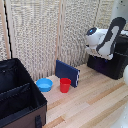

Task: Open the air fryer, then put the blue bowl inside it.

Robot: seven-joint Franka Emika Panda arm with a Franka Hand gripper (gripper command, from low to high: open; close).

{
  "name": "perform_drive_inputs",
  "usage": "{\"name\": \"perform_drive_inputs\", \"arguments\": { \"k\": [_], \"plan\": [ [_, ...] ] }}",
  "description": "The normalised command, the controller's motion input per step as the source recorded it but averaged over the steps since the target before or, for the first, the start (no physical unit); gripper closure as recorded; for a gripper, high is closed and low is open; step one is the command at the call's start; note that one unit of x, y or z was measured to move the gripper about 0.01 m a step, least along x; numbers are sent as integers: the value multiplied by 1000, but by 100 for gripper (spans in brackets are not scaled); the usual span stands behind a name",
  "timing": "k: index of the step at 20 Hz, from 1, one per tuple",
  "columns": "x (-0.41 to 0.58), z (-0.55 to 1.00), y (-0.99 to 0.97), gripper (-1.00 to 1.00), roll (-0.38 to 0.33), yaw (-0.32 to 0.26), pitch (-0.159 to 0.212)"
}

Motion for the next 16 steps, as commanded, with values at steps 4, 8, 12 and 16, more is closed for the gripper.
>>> {"name": "perform_drive_inputs", "arguments": {
  "k": [4, 8, 12, 16],
  "plan": [
    [59, 0, 8, 100, -1, -11, 3],
    [96, 104, -3, 100, 33, -13, 53],
    [31, 234, 31, 100, 143, -26, 80],
    [8, 286, 84, 100, 178, -31, 243]
  ]
}}
